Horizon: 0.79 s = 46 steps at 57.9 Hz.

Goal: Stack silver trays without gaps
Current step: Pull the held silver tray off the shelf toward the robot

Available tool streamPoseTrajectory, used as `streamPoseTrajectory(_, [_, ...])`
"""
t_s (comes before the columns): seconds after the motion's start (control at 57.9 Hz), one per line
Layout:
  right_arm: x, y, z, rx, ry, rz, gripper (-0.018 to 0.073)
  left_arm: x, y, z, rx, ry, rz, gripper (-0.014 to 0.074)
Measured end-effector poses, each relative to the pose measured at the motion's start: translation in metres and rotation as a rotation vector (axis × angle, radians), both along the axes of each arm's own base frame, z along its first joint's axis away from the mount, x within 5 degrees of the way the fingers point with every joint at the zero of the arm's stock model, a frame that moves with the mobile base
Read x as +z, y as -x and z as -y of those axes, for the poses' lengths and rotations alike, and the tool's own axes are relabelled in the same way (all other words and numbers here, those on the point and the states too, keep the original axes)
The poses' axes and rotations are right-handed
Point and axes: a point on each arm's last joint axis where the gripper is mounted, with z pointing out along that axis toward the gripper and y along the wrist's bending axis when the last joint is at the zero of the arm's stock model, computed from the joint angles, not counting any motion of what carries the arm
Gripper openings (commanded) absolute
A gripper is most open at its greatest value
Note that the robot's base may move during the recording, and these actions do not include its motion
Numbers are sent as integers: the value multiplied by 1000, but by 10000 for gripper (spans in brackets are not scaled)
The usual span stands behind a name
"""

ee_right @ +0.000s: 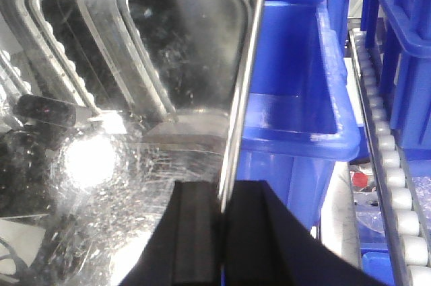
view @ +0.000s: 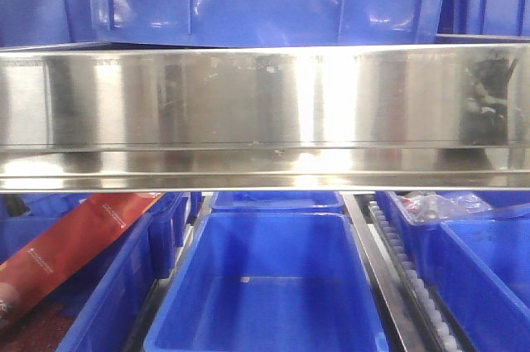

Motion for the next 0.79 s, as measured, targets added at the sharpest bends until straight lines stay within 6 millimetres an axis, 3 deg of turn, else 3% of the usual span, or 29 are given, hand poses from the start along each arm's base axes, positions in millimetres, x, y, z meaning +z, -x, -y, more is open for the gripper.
streamPoseTrajectory(0.795, [0,0,0,0,0,0,-81,0,0,0,0,-1,3,-17])
